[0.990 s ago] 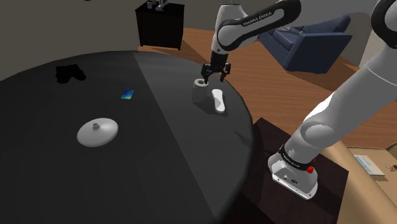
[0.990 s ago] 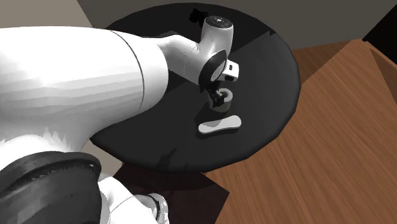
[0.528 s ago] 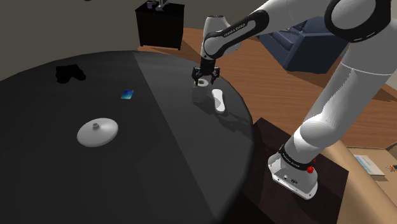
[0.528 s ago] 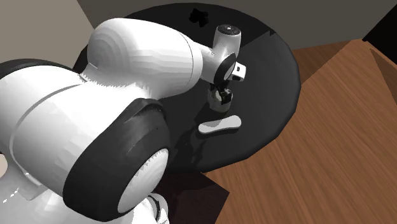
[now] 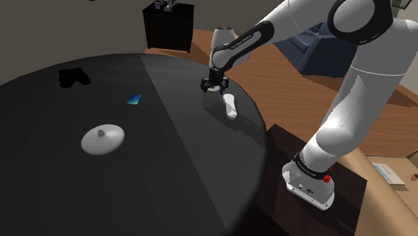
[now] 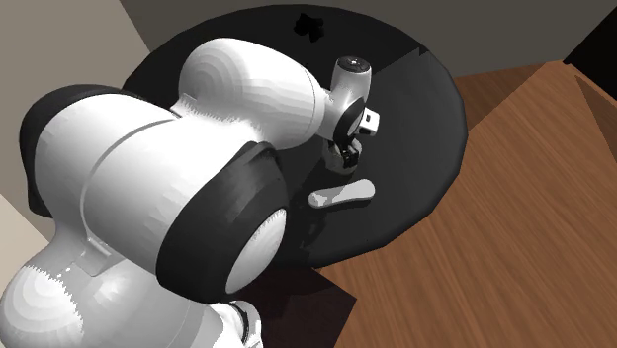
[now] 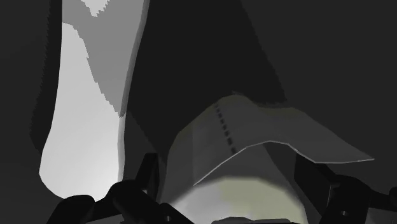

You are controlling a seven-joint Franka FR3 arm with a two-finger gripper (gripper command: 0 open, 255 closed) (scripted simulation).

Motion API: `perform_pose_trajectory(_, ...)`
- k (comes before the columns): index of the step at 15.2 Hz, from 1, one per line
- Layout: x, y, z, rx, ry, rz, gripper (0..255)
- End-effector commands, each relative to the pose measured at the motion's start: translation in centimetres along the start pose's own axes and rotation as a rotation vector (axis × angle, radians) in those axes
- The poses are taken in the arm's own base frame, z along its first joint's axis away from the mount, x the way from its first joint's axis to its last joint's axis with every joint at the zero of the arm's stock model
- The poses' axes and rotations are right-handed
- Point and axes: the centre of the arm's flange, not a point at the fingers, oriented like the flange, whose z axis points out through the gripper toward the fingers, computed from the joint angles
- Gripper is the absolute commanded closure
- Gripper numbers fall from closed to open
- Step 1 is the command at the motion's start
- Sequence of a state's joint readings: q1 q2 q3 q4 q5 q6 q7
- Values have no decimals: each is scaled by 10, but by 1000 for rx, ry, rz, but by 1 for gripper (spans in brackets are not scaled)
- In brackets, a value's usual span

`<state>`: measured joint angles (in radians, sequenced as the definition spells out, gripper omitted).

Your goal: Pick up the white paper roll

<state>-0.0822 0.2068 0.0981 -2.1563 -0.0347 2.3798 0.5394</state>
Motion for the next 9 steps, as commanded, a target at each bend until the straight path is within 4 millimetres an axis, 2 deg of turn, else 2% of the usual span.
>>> perform_pose_trajectory(1, 0, 0, 4, 0, 0, 0, 0)
perform_pose_trajectory(2, 1, 0, 4, 0, 0, 0, 255)
perform_pose_trajectory(9, 1, 0, 4, 0, 0, 0, 255)
